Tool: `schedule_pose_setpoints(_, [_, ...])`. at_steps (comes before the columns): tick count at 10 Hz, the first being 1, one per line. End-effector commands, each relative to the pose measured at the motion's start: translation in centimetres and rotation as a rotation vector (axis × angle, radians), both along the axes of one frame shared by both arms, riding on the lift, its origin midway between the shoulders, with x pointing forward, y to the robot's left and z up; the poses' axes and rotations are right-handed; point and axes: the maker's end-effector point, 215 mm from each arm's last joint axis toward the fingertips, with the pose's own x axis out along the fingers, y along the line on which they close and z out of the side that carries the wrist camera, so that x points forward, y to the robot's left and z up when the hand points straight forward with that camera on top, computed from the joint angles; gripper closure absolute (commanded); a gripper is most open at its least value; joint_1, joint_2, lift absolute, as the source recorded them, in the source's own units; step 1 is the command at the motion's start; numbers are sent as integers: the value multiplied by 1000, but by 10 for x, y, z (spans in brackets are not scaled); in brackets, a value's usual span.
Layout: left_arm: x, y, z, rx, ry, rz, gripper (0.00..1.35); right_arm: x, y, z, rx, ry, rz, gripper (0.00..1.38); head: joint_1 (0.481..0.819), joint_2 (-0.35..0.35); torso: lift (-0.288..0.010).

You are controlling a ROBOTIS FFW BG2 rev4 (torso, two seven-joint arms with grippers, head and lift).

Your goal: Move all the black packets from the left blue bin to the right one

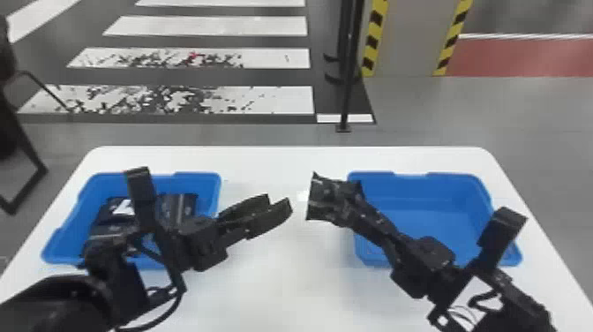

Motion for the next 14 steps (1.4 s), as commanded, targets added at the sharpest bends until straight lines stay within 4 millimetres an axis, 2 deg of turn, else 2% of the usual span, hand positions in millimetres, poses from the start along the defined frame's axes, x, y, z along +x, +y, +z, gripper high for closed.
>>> schedule_pose_setpoints(1, [-15, 4, 1, -44, 13, 3, 163, 29, -38, -19, -58, 13, -56, 1277, 695, 3, -121])
schedule_pose_setpoints(3, [-30, 11, -3, -45, 26, 17, 168, 64, -102, -46, -186, 30, -158, 1277, 695, -36, -121])
schedule_pose_setpoints(4, [-38, 13, -7, -61, 49, 23, 168, 75, -135, -64, -229, 62, -211, 1277, 695, -77, -121])
schedule_pose_setpoints(6, [-42, 18, -4, -94, 53, 34, 170, 81, -200, -88, -328, 107, -318, 1277, 695, -158, -121])
schedule_pose_setpoints(7, [-39, 26, -4, -92, 43, 57, 170, 83, -213, -94, -335, 122, -342, 1111, 695, -200, -121])
schedule_pose_setpoints(9, [-35, 38, -1, -79, 27, 81, 170, 81, -232, -85, -345, 74, -396, 328, 695, -223, -121])
schedule_pose_setpoints(10, [-32, 44, 0, -65, 14, 95, 170, 73, -236, -70, -355, 8, -428, 94, 695, -230, -121])
schedule_pose_setpoints(11, [-30, 51, 1, -49, 8, 111, 170, 57, -237, -52, -364, -41, -464, 111, 695, -232, -121])
schedule_pose_setpoints(13, [-20, 66, 1, -12, -5, 150, 170, 18, -222, -18, -374, -129, -488, 128, 695, -230, -121])
schedule_pose_setpoints(14, [-13, 84, -2, 25, -4, 193, 171, 0, -214, -5, -379, -169, -493, 127, 695, -219, -121])
